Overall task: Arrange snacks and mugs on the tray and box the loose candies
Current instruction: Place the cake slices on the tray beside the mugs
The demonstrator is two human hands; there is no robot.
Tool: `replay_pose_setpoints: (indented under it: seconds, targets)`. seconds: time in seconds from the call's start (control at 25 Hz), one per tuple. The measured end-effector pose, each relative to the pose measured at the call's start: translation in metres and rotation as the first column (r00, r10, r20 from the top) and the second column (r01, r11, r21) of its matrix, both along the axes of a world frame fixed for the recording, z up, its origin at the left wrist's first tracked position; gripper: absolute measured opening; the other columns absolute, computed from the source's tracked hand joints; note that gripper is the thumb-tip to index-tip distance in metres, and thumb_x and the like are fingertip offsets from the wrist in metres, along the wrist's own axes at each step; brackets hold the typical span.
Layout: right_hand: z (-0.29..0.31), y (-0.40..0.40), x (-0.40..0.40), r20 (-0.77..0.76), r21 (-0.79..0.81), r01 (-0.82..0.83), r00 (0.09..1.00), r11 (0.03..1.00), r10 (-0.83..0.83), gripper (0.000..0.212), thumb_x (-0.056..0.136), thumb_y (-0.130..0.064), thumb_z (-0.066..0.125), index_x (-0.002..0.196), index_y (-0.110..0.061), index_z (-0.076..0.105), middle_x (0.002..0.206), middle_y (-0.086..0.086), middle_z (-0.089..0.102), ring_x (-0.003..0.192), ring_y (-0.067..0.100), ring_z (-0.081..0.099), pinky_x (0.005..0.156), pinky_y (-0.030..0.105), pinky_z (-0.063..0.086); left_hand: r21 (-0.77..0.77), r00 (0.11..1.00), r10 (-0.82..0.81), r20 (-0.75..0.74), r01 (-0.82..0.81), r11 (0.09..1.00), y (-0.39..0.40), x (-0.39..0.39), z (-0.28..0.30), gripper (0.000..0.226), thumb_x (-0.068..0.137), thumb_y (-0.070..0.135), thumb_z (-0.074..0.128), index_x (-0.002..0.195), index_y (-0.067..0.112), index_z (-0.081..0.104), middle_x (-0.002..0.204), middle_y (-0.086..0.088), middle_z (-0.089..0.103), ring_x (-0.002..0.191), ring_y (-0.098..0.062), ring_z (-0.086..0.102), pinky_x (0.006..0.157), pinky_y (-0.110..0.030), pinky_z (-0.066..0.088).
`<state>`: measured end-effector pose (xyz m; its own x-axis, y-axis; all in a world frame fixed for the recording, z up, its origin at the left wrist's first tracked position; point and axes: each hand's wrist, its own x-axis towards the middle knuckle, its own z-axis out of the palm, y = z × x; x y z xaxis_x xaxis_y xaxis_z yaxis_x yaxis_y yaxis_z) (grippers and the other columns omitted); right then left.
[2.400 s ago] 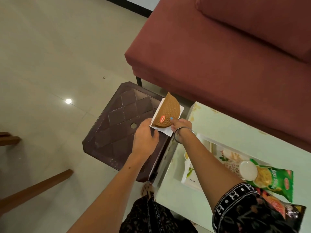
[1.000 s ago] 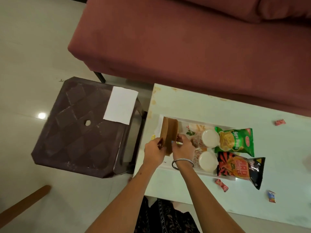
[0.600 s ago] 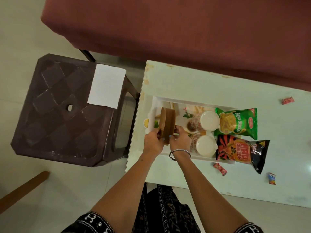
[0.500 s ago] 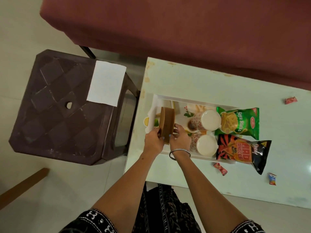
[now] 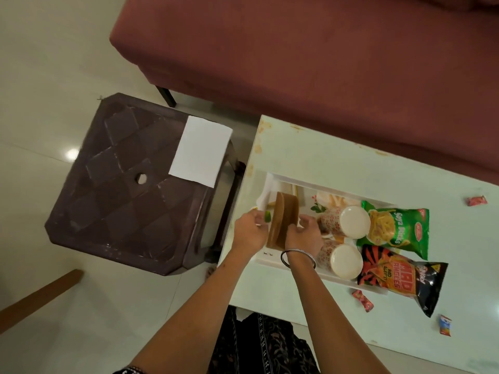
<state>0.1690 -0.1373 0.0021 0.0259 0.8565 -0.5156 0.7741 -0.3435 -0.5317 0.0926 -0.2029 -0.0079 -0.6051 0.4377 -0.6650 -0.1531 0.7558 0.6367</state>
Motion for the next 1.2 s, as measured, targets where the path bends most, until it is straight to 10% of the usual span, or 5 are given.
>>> replay_pose_setpoints:
  seconds: [0.4, 0.56, 0.84, 1.2]
  targets:
    - [0.023, -0.009, -0.126, 0.040, 0.126, -0.173, 0.985, 0.977, 0.169, 0.049, 0.081, -0.018, 0.062, 0.128, -0.013, 0.046, 0.141, 0.011, 0.039, 0.126, 0.030, 0.042, 0.103, 0.040, 0.039, 0.061, 0.875, 0.326, -0.357, -0.326, 0.943, -0.041, -0.157, 0.038, 0.020, 0.085, 0.012, 0.057, 0.103, 0.009, 0.066, 0.104, -0.009, 0.069, 0.092, -0.020, 0.065, 0.080, -0.023, 0.044]
    - [0.012, -0.012, -0.166, -0.156, -0.153, -0.164, 0.978, 0.974, 0.140, 0.037, 0.082, -0.025, 0.065, 0.115, -0.012, 0.056, 0.120, 0.008, 0.058, 0.108, 0.026, 0.056, 0.090, 0.030, 0.043, -0.043, 0.892, 0.225, -0.391, -0.262, 0.964, -0.043, -0.179, 0.026, 0.036, 0.086, 0.018, 0.061, 0.119, 0.004, 0.056, 0.120, -0.014, 0.060, 0.110, -0.026, 0.057, 0.089, -0.030, 0.045]
    - [-0.012, -0.020, -0.197, -0.196, -0.357, -0.169, 0.975, 0.919, 0.104, 0.027, 0.074, -0.027, 0.075, 0.086, -0.005, 0.065, 0.098, 0.014, 0.069, 0.094, 0.034, 0.065, 0.089, 0.047, 0.053, -0.269, 0.943, 0.122, -0.310, -0.210, 0.940, -0.039, -0.192, 0.008, 0.065, 0.072, 0.039, 0.076, 0.119, 0.003, 0.049, 0.123, -0.017, 0.055, 0.117, -0.033, 0.051, 0.095, -0.045, 0.048]
    - [0.011, -0.026, -0.163, -0.214, -0.182, -0.286, 0.945, 0.941, 0.246, 0.023, 0.077, -0.018, 0.071, 0.094, -0.012, 0.058, 0.109, 0.011, 0.066, 0.096, 0.029, 0.062, 0.085, 0.044, 0.054, -0.072, 0.968, 0.204, -0.143, -0.216, 0.974, -0.044, -0.167, 0.023, 0.024, 0.070, 0.012, 0.076, 0.079, 0.017, 0.054, 0.070, 0.007, 0.055, 0.073, -0.015, 0.055, 0.057, -0.019, 0.042]
